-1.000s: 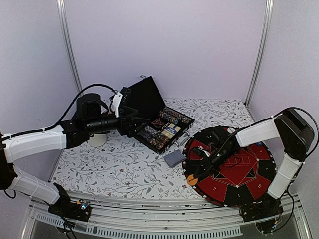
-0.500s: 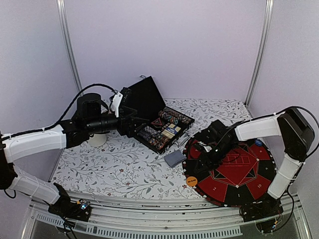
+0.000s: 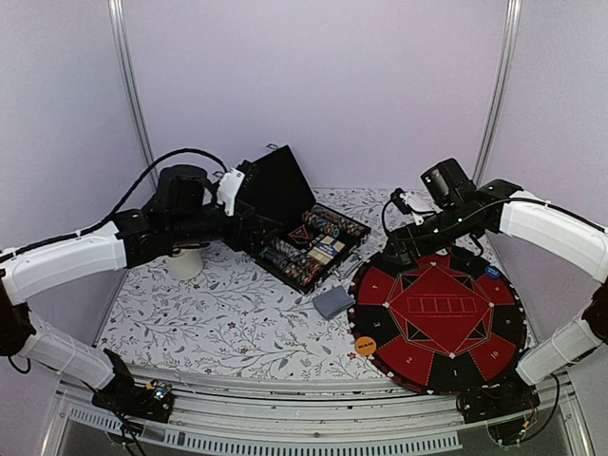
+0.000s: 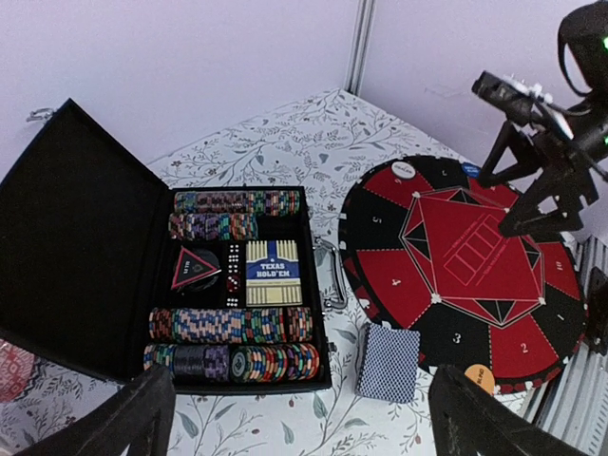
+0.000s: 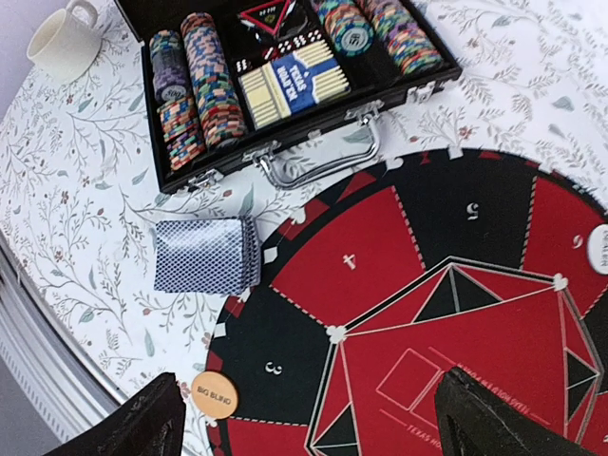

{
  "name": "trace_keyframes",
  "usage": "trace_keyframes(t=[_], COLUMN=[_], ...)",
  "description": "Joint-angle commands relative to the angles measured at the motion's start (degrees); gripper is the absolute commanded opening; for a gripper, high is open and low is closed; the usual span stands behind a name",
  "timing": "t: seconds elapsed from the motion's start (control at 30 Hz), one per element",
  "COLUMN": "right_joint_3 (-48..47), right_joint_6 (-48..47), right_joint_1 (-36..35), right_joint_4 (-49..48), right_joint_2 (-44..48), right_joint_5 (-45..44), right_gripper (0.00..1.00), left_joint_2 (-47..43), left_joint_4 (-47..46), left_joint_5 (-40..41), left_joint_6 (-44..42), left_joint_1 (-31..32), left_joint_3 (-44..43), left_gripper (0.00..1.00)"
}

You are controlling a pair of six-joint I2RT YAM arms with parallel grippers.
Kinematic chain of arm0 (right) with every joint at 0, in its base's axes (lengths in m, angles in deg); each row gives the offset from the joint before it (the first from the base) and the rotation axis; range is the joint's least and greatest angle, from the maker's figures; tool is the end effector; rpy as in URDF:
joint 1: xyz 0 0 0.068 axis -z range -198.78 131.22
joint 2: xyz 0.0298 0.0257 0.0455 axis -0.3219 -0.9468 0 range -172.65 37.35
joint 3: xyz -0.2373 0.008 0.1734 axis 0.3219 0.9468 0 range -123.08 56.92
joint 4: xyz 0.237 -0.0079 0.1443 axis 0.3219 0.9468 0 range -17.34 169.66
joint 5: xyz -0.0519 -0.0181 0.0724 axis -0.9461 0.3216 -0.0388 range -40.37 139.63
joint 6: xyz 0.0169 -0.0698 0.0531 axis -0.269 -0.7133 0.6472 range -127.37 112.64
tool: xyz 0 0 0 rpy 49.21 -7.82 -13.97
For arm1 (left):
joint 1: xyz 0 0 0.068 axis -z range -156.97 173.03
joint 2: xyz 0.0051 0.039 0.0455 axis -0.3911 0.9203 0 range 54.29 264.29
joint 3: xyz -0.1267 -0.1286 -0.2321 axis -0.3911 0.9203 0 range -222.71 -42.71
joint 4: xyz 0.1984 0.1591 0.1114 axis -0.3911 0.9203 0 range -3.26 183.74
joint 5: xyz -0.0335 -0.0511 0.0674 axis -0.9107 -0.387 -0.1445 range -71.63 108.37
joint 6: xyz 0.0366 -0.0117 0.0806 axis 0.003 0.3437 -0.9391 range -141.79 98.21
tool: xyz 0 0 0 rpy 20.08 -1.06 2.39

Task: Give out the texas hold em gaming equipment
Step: Adjust the poker chips pile in the chip case.

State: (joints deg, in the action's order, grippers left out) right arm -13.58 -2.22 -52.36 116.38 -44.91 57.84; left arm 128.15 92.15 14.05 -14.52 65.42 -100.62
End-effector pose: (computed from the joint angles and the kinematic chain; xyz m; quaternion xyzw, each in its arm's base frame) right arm 0.2743 0.1959 0.2761 -0.2545 0.9181 0.1626 0.2565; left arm 0.2559 -0.2418 0.3179 0.2693 0.7805 -0.2649 0.4982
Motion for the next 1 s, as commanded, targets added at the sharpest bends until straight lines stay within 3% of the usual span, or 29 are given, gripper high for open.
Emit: trace_keyframes(t=[0.0, 0.27, 0.53, 0.67, 0.97], right_joint_3=[1.2, 7.0, 7.1, 7.2, 6.5], right_joint_6=[-2.4, -2.5, -3.3, -4.2, -5.4], right_joint_1=[0.3, 0.3, 0.3, 0.8, 2.0], right_joint_4=[-1.9, -9.1, -13.1, -14.1, -14.3], right_joint_2=[3.1, 5.4, -0.2, -3.0, -7.4], right_joint_5=[-3.1, 0.5, -0.3, -0.3, 0.6], right_gripper=[0.95, 0.96, 0.98, 0.98, 0.98], left_joint_2=[5.6, 21.2, 38.1, 43.8, 47.6], left_joint_4=[11.4, 16.5, 21.5, 23.5, 23.6], left_joint_5=[7.8, 8.7, 3.0, 1.8, 0.0], left_joint_6=[-2.8, -8.3, -10.4, -12.4, -13.0], left_joint_1=[6.3, 8.8, 3.4, 1.8, 1.0], left_joint_3=[-5.1, -13.8, -27.1, -30.0, -31.1], left_gripper=[0.93, 0.9, 0.64, 0.65, 0.67])
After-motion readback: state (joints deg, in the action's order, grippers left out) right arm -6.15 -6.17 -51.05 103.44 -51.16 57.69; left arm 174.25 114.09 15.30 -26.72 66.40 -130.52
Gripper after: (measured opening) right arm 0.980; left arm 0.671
